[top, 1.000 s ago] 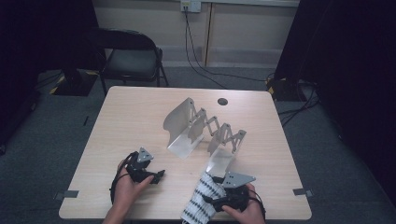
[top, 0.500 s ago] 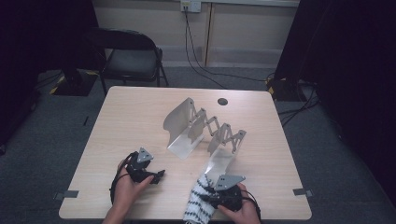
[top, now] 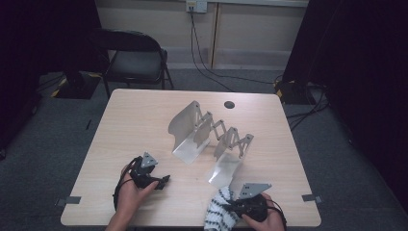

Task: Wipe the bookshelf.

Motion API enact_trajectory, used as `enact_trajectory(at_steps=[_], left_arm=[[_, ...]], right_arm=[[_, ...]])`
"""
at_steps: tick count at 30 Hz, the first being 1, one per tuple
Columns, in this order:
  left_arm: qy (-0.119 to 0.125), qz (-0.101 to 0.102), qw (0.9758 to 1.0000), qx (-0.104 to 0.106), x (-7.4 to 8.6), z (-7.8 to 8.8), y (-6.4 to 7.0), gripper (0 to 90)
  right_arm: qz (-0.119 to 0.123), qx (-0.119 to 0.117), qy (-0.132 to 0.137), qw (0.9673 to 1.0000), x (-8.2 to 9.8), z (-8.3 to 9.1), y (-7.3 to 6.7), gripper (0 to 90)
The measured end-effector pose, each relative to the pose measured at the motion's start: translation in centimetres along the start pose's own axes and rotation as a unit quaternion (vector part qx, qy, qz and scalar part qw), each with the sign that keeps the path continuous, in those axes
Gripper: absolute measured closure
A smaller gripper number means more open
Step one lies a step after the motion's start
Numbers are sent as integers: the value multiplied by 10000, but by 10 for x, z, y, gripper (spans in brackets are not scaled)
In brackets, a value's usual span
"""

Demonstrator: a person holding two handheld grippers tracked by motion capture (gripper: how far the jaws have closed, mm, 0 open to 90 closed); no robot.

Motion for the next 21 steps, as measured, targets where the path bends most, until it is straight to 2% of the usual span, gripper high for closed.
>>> enact_trajectory(at_steps=[7,14,21], left_arm=[[4,-6,10000,1,0,0,0,151],[8,-29,10000,26,0,0,-1,151],[32,-63,10000,54,0,0,-1,147]], right_arm=[[-251,129,47,9996,17,20,14,847],[-354,671,128,9970,23,36,48,842],[-376,1044,201,9936,12,33,79,807]])
Point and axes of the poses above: each handheld gripper's, and its own axes: z roughly backward along the jaws, x roughly out of its underside, y roughly to its right, the point moved 7 cm from there along -z, roughly forward along the jaws, and after that the axes turned 3 degrees about -x, right-handed, at the moved point
